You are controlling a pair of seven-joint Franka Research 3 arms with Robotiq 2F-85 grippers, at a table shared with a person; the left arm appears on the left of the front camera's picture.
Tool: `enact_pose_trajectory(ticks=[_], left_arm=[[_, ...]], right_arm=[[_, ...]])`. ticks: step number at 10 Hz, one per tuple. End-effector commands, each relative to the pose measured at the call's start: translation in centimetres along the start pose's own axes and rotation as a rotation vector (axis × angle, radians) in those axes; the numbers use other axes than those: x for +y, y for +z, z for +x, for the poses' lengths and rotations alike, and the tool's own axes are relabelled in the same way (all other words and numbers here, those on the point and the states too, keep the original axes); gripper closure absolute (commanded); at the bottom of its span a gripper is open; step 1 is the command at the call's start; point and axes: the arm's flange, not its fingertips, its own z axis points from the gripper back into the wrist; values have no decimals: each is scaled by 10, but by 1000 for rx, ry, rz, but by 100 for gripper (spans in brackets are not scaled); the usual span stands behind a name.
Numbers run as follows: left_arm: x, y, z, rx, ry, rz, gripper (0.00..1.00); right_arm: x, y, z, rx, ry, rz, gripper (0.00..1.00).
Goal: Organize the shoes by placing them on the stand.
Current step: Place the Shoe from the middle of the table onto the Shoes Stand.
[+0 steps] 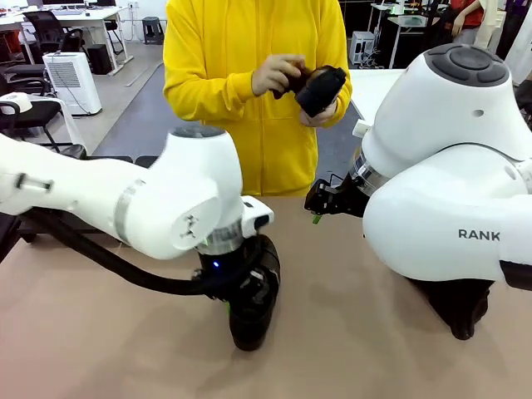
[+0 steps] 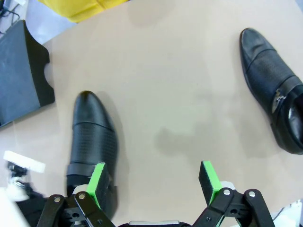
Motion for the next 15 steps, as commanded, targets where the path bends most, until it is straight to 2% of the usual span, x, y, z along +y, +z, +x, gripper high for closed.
enact_pose_trajectory(ticks=[1,3,5,8,11,15], left_arm=[[59,55,-8,-125,47,-9,100],[111,92,-4,-261,81,44,100],[174,114,20,-312,116,70,100],[244,133,52,-447,191,164,100],[300,130,76,-447,263,223,100],[337,117,99,-420,274,276,100]], right_arm=[[1,0,4,9,11,15,0],[1,0,4,9,11,15,0],[1,0,4,9,11,15,0],[1,0,4,9,11,15,0],[1,0,4,9,11,15,0],[1,0,4,9,11,15,0]])
